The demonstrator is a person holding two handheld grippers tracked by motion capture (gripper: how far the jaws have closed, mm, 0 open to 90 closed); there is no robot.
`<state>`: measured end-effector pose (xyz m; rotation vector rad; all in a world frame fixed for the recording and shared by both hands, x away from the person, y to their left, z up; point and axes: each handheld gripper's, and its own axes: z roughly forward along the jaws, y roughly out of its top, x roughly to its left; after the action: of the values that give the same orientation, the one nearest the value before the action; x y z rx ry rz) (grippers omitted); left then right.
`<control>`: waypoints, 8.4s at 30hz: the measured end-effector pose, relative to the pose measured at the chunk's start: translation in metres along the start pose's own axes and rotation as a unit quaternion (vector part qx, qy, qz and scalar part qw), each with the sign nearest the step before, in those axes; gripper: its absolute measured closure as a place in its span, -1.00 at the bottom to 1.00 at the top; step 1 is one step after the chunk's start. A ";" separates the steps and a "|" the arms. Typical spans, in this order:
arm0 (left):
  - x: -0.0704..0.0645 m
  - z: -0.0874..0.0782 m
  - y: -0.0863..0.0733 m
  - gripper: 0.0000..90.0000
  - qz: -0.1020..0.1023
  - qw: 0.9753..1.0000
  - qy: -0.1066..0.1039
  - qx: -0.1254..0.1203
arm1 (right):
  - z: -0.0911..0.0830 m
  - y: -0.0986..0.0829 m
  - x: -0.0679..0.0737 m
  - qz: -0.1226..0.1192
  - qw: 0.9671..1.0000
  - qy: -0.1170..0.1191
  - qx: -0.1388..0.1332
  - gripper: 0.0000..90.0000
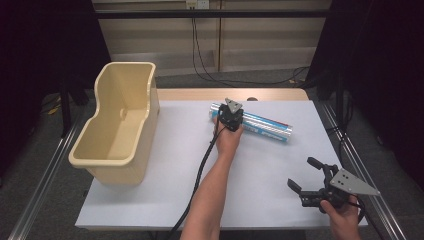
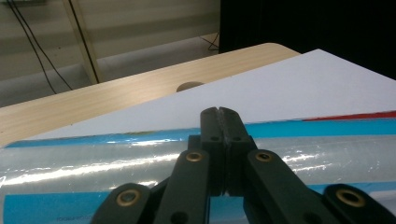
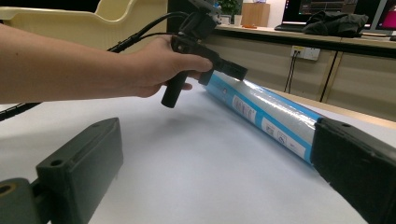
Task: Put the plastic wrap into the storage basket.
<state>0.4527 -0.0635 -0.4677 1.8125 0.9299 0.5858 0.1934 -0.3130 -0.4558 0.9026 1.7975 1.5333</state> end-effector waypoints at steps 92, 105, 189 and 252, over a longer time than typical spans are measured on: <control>-0.002 -0.130 -0.055 0.86 -0.016 0.994 -0.106 0.028 | -0.005 0.001 -0.004 -0.014 1.000 -0.010 0.004 -0.95; 0.010 -0.179 -0.069 0.87 -0.038 0.992 -0.120 -0.013 | -0.005 0.001 -0.002 -0.014 1.000 -0.008 0.004 -0.95; -0.031 -0.114 -0.028 -0.88 0.324 0.828 -0.332 0.315 | -0.007 0.001 -0.007 -0.013 1.000 -0.007 0.002 -0.94; 0.018 -0.156 0.055 -0.29 0.124 0.886 -0.187 0.406 | -0.006 0.001 -0.007 -0.010 1.000 -0.002 0.000 -0.95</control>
<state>0.3672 0.0232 -0.3547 2.7010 0.7175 -0.0580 0.1930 -0.3224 -0.4539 0.8850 1.7985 1.5172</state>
